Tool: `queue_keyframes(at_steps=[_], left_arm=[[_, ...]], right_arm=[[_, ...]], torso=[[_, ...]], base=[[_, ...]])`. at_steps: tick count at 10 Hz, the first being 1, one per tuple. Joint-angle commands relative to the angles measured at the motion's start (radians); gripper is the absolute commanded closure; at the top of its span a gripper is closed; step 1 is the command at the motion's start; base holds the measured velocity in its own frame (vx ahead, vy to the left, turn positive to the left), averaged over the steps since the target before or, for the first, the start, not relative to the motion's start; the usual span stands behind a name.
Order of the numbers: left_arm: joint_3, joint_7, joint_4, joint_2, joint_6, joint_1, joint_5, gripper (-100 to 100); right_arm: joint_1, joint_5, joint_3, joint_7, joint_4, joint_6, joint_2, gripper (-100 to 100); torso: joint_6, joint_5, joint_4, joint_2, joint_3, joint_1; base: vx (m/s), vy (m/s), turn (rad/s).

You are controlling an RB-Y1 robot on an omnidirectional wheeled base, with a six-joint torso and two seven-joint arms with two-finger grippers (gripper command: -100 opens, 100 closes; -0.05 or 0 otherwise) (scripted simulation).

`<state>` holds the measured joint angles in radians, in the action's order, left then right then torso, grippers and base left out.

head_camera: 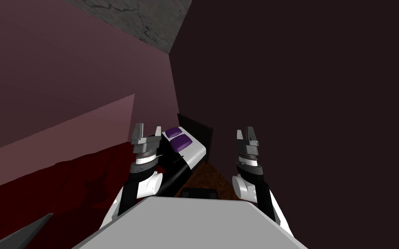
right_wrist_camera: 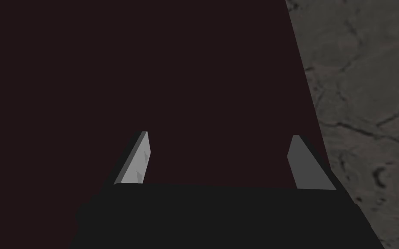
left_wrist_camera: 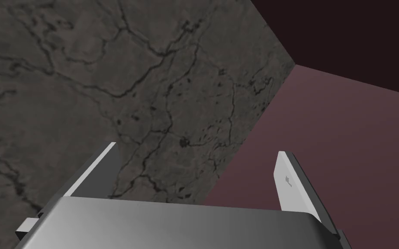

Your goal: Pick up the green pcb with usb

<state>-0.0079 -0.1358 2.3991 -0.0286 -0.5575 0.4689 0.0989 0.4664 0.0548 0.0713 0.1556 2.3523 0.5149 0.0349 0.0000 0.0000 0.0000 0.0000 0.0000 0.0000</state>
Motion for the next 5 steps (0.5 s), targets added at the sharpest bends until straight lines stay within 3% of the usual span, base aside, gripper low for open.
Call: queue_keyframes(at_steps=[1, 5], left_arm=[[0.002, 0.000, -0.015, 0.036, 0.006, -0.005, -0.002, -100], [0.014, 0.000, -0.102, 0.130, 0.037, -0.030, -0.013, -100]], right_arm=[[0.000, 0.000, 0.000, 0.000, 0.000, 0.000, 0.000, 0], [0.000, 0.000, 0.000, 0.000, 0.000, 0.000, 0.000, 0]], torso=[[0.000, 0.000, 0.000, 0.000, 0.000, 0.000], [0.000, 0.000, -0.001, -0.003, -0.001, -0.001]], base=[[0.010, -0.002, 0.007], [0.033, -0.012, 0.020]])
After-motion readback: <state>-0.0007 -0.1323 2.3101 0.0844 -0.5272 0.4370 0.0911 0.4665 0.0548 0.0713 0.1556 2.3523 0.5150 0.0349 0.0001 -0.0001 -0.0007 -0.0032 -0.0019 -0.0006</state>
